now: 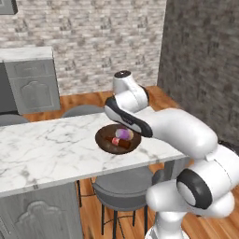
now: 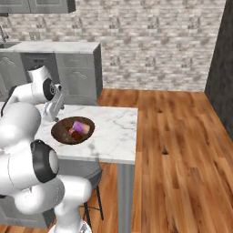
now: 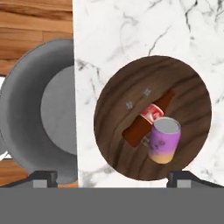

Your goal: Open the fridge, grab two sodas, and place both sodas inside the bowl with ice on the dining counter.

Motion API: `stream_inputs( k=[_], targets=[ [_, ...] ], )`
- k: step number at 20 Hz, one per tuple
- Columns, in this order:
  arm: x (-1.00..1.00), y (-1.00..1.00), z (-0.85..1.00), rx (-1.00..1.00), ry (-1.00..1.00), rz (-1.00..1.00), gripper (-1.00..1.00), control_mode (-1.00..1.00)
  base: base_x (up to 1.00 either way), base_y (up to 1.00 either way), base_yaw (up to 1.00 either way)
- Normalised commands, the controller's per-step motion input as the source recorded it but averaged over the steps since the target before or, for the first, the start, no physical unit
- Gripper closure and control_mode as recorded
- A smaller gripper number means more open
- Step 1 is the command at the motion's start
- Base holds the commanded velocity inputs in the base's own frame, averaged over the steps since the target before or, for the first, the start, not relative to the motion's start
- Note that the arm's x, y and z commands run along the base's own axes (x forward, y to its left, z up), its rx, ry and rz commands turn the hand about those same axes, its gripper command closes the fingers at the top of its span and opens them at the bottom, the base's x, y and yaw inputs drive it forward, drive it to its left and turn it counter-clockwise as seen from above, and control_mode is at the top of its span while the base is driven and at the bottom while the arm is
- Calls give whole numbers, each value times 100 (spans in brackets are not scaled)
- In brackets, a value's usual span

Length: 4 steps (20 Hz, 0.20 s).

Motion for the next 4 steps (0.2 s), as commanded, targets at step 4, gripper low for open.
stream_inputs(
  k=[4],
  targets=[
    [-59,-13,40,3,-14,0,-100,-100,0,0,0]
  ],
)
